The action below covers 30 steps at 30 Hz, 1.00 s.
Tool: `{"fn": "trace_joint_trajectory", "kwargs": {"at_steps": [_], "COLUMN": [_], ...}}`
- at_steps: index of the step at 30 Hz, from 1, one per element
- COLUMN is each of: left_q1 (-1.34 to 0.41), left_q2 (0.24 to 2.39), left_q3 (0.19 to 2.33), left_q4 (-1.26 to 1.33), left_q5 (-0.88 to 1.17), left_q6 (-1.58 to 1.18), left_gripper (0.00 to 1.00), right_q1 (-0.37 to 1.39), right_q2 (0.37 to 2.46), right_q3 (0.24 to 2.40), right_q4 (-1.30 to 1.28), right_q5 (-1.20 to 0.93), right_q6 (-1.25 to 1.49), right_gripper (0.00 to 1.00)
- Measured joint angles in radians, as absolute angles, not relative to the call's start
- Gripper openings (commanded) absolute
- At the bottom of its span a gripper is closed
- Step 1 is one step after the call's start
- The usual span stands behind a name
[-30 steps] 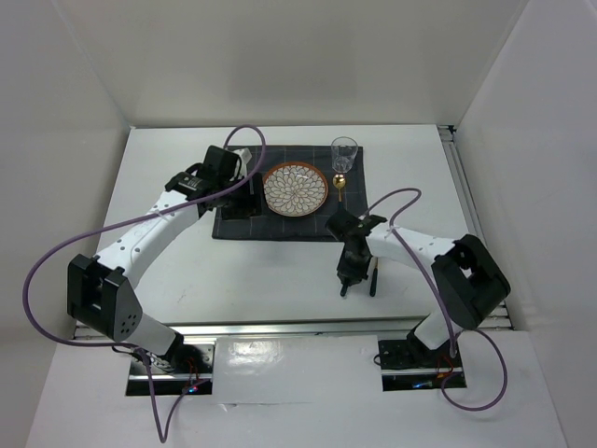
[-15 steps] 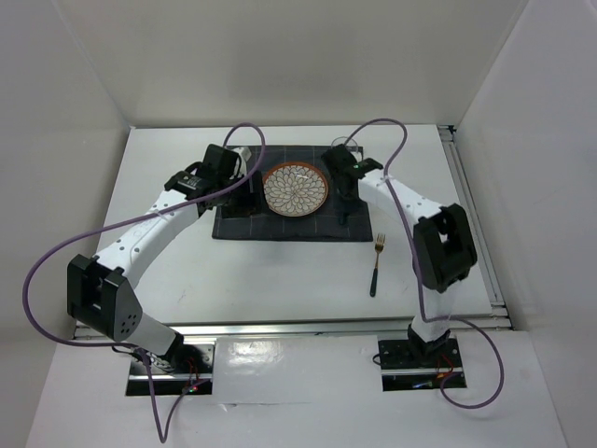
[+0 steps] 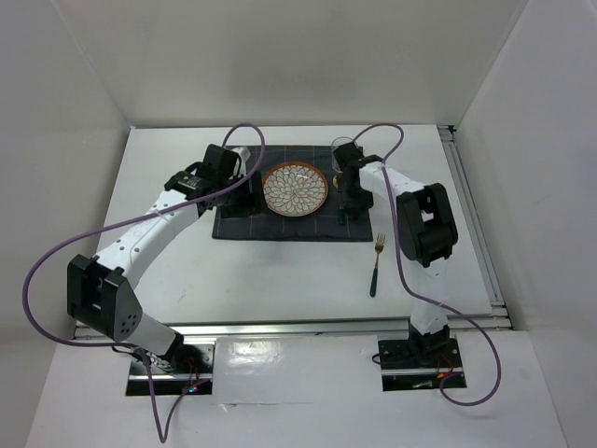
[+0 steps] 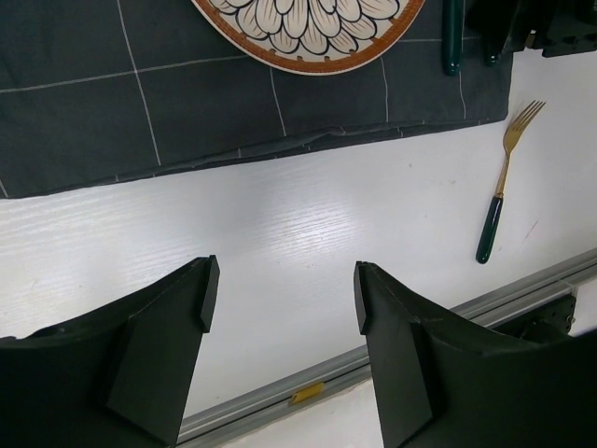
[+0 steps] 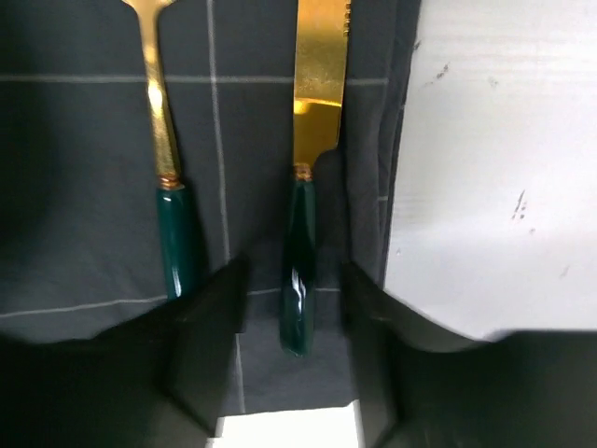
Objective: Set the dinner table for one person
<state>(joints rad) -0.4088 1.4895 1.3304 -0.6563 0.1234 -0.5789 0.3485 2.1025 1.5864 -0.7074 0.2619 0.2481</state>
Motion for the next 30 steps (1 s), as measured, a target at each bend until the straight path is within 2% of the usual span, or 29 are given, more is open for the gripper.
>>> {"fn": "trace_joint_trajectory", "kwargs": {"at_steps": [5, 8, 15, 18, 21, 25, 30], "left_q1": [-0.409, -0.409, -0.411, -0.415, -0.416, -0.416, -0.416], "left_q2": [1.489, 1.489, 1.489, 1.489, 1.489, 1.489, 1.489], "left_q3": [1.330, 1.330, 1.332, 1.332, 1.332, 1.332, 1.332], "left_q4": [-0.657, -0.659, -0.663, -0.664, -0.664, -0.664, -0.663], "left_q5": [0.123, 0.123, 0.124, 0.125, 0.126, 0.128, 0.128], "left_q6": [-0.579, -0.579, -0.579, -0.579, -0.579, -0.579, -0.579], "left_gripper": [0.77, 0.77, 0.77, 0.77, 0.77, 0.77, 0.77], "right_q1": [0.340, 0.317, 0.227, 0.234, 0.242, 0.294, 0.334], "right_q2": [2.080, 1.984, 1.549, 1.446, 1.422, 1.424, 1.446], "right_q3": [1.579, 1.514, 1.105, 0.930, 0.827, 0.791, 0.759], "right_q4": [-0.695, -0.693, -0.688, -0.697, -0.704, -0.699, -0.690], "right_q5": [0.248, 0.220, 0.126, 0.064, 0.005, -0.006, -0.001], "right_q6": [0.260, 0.306, 0.510, 0.598, 0.664, 0.735, 0.783], "right_gripper": [0.60, 0.60, 0.62, 0.62, 0.62, 0.62, 0.52]}}
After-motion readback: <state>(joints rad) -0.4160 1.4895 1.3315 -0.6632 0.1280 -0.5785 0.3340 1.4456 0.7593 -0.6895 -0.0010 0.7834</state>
